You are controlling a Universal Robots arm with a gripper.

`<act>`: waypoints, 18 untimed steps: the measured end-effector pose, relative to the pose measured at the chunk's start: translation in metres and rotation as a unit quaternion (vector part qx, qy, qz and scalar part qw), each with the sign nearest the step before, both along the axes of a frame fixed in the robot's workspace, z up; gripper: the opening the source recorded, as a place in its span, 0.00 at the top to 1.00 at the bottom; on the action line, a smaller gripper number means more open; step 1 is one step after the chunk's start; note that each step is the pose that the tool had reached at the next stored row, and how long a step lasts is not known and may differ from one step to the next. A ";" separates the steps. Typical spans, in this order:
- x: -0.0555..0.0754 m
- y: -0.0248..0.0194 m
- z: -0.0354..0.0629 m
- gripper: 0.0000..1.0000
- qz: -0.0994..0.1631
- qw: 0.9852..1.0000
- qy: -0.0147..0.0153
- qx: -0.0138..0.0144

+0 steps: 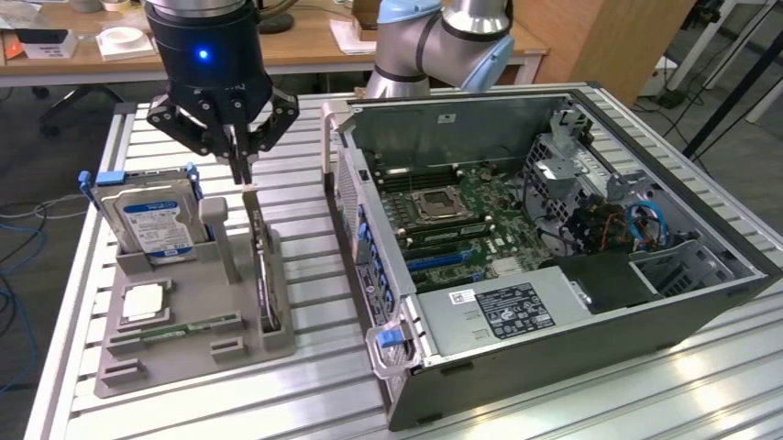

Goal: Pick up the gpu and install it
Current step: 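Pick up the gpu and move the gpu toward the slot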

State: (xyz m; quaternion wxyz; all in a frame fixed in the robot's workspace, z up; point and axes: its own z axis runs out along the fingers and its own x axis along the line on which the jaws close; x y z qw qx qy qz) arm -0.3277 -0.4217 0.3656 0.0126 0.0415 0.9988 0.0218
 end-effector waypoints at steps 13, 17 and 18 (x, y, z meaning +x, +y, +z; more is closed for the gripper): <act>0.000 0.0000 0.0000 0.66 0.000 1.000 0.000 0.000; 0.000 0.0000 0.0000 0.60 0.000 1.000 0.000 0.000; 0.000 0.0000 0.0000 0.54 0.000 1.000 0.000 0.000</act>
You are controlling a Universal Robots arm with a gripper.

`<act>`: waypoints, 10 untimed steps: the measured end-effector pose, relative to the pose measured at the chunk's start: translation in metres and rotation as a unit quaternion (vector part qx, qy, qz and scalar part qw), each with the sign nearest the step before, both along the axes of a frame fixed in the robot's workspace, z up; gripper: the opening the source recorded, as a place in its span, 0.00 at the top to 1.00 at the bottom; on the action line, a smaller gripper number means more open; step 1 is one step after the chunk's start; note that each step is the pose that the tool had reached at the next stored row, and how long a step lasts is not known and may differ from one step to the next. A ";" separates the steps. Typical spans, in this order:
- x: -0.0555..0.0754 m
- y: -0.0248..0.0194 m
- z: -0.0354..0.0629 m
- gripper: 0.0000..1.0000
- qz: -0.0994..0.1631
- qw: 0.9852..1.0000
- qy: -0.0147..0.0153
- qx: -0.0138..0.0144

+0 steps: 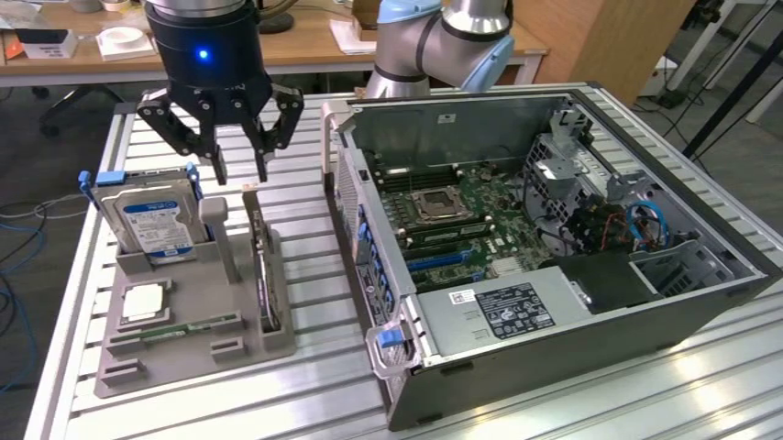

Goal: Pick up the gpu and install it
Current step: 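Pick up the gpu and move the gpu toward the slot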

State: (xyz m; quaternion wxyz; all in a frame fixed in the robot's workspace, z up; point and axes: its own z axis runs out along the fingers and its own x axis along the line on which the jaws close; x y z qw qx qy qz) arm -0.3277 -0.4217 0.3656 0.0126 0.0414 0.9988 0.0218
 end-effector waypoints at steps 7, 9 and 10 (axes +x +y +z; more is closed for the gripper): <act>0.000 -0.0051 -0.0011 0.54 0.000 1.000 0.000 0.000; 0.000 -0.0079 -0.0015 0.54 0.000 1.000 0.000 0.000; 0.000 -0.0092 -0.0017 0.54 0.000 1.000 0.000 0.000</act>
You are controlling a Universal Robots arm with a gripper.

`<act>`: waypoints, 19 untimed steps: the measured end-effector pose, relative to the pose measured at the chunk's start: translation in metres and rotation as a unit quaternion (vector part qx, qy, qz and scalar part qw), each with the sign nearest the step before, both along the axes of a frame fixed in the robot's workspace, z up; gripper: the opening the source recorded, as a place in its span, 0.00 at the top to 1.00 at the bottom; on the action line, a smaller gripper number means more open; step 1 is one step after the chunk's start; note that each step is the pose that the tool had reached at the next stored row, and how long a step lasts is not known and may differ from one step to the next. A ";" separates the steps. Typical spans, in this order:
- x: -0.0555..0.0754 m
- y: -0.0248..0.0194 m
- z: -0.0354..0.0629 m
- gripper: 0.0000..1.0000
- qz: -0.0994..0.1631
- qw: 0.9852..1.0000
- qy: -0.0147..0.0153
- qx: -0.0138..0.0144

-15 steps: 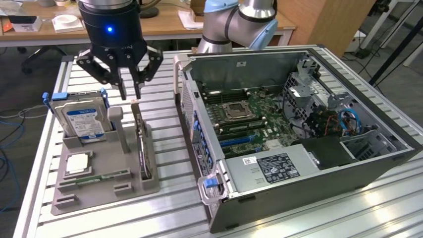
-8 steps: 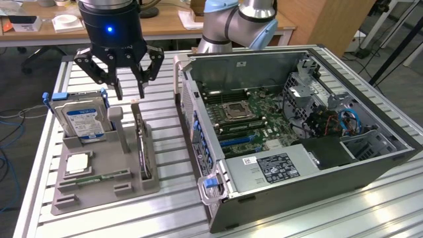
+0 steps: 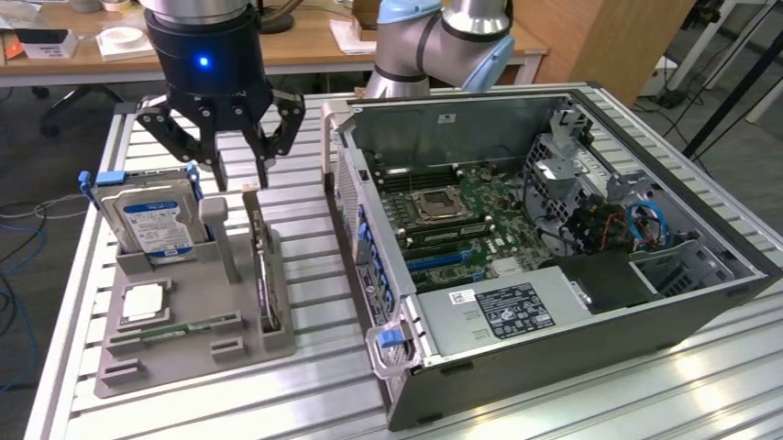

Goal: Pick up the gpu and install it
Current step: 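Pick up the gpu and move the gpu toward the slot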

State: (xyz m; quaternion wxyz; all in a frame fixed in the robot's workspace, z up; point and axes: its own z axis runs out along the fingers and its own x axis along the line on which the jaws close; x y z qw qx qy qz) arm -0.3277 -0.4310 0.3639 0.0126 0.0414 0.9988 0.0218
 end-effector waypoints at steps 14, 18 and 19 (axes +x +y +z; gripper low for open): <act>0.000 -0.0130 -0.0026 0.54 0.000 1.000 0.000 0.000; 0.000 -0.0131 -0.0025 0.54 0.000 1.000 0.000 0.000; 0.000 -0.0131 -0.0025 0.54 0.000 1.000 0.000 0.000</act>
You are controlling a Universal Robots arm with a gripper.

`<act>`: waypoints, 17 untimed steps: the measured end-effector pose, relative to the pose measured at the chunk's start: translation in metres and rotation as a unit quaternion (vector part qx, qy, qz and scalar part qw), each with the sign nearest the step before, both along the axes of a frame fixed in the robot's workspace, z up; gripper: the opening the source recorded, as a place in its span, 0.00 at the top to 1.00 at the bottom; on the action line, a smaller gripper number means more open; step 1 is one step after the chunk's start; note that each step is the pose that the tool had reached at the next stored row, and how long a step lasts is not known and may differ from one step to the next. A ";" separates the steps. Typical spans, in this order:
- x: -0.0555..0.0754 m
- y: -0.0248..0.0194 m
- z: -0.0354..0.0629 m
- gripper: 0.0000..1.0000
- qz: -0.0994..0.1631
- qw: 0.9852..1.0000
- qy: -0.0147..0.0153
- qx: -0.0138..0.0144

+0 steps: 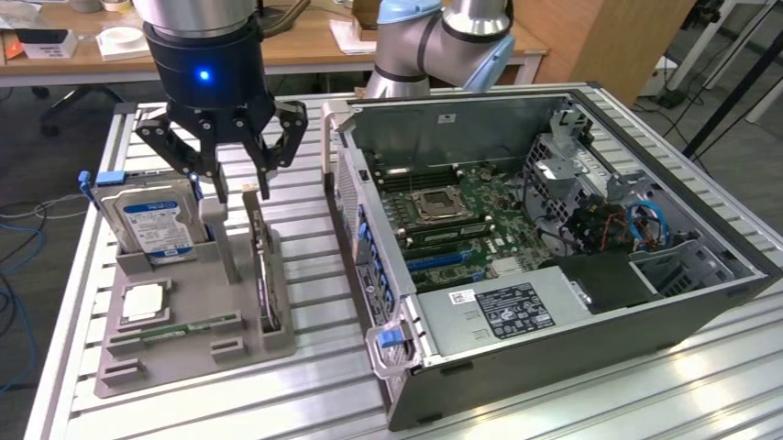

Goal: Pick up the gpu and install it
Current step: 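Pick up the gpu and move the gpu toward the slot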

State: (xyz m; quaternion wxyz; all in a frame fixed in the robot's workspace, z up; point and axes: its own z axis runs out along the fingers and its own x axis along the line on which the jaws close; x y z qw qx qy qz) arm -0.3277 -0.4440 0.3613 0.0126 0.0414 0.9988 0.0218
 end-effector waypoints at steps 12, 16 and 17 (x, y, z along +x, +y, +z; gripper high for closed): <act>0.003 -0.0013 -0.0062 0.54 0.000 1.000 0.000 0.000; 0.007 -0.0016 -0.0097 0.54 0.000 1.000 0.000 0.000; 0.007 -0.0017 -0.0104 0.54 0.000 1.000 0.000 0.000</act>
